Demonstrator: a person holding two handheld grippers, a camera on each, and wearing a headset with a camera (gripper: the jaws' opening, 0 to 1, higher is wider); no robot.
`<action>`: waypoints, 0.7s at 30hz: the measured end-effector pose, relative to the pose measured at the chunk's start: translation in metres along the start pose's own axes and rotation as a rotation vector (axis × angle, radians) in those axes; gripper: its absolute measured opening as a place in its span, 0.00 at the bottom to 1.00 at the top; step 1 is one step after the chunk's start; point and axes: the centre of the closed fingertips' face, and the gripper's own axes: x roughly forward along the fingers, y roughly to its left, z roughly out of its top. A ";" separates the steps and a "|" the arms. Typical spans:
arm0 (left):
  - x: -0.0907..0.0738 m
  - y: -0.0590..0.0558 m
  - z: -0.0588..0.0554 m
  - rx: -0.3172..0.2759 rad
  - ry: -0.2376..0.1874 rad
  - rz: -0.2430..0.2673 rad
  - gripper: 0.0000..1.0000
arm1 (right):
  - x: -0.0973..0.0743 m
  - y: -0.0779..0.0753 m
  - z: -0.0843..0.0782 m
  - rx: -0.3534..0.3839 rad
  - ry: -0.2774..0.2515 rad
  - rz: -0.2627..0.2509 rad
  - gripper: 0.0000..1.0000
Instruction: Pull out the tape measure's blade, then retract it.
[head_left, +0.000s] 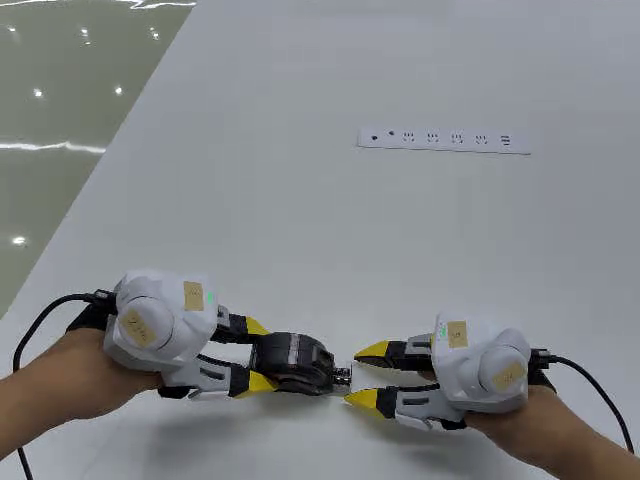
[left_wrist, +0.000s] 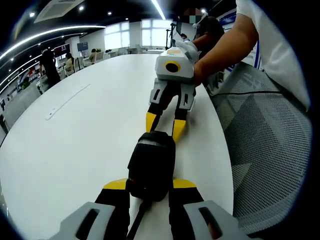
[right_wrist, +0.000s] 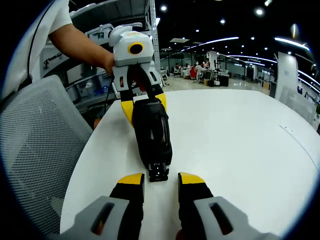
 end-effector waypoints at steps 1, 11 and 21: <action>0.000 0.000 0.000 0.001 0.000 0.000 0.27 | 0.002 0.002 0.001 0.008 -0.004 0.014 0.25; 0.000 0.000 0.000 0.007 0.003 0.000 0.27 | 0.007 0.003 -0.001 -0.007 -0.005 0.034 0.23; 0.000 0.000 0.000 0.010 0.001 0.002 0.27 | 0.013 0.002 0.001 -0.051 -0.017 0.042 0.17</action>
